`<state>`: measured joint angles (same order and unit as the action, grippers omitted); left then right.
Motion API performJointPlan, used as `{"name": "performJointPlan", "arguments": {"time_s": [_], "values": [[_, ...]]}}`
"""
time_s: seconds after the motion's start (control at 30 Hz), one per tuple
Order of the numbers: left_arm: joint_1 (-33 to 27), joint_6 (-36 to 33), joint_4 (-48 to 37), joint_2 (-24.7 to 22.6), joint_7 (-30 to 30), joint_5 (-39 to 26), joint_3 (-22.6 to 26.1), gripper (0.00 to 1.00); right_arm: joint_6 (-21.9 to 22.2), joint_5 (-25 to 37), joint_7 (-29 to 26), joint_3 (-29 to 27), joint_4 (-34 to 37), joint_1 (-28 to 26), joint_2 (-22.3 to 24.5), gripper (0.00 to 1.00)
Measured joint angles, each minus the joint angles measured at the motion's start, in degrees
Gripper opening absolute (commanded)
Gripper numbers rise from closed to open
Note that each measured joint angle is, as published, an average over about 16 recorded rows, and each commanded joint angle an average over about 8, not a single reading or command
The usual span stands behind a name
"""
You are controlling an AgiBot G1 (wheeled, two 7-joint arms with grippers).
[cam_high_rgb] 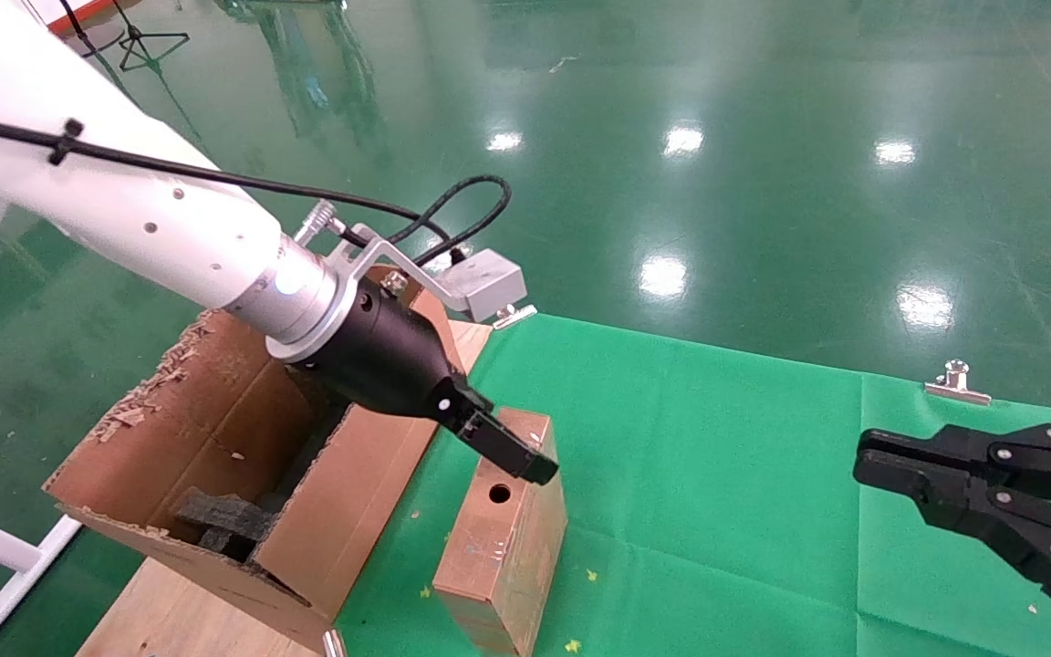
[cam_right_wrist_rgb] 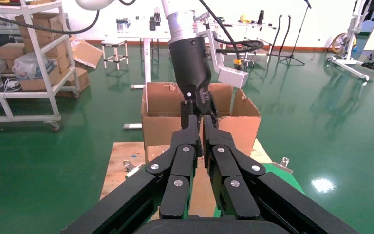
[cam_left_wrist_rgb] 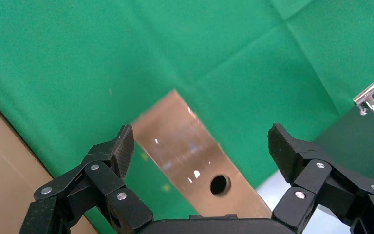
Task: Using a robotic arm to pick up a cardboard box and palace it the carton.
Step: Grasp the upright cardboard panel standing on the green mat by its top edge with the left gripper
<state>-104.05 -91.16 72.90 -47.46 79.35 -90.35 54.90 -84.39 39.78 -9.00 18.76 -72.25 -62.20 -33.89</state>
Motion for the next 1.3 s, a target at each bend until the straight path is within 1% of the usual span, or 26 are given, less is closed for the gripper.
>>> {"name": "performJointPlan", "arguments": {"time_s": [0.2,0.43,0.67,1.0,1.03,1.2,1.23,1.27,1.3], "values": [[-3.9,0.1,-0.4,-1.3,6.9,1.4,8.0,1.00,0.0,0.0,0.0,0.0,0.0,0.0,0.0,0.00],[-6.8,0.9,-1.1,-3.2,10.9,2.6,14.5,1.00,0.0,0.0,0.0,0.0,0.0,0.0,0.0,0.00],[-7.7,1.6,-2.6,-5.7,12.1,2.5,18.0,1.00,0.0,0.0,0.0,0.0,0.0,0.0,0.0,0.00],[-7.6,2.1,-3.9,-8.2,12.2,1.7,20.8,1.00,0.0,0.0,0.0,0.0,0.0,0.0,0.0,0.00],[-7.6,2.2,-3.9,-8.4,12.1,1.6,21.0,1.00,0.0,0.0,0.0,0.0,0.0,0.0,0.0,0.01],[-7.4,2.4,-4.1,-8.7,12.0,1.6,21.7,1.00,0.0,0.0,0.0,0.0,0.0,0.0,0.0,0.63],[-7.3,2.5,-4.1,-8.7,11.9,1.6,21.8,0.98,0.0,0.0,0.0,0.0,0.0,0.0,0.0,0.75],[-7.3,2.5,-4.2,-8.7,11.9,1.7,21.8,0.91,0.0,0.0,0.0,0.0,0.0,0.0,0.0,0.88],[-7.2,2.6,-4.2,-8.7,11.8,1.7,21.9,0.79,0.0,0.0,0.0,0.0,0.0,0.0,0.0,0.99]]}}
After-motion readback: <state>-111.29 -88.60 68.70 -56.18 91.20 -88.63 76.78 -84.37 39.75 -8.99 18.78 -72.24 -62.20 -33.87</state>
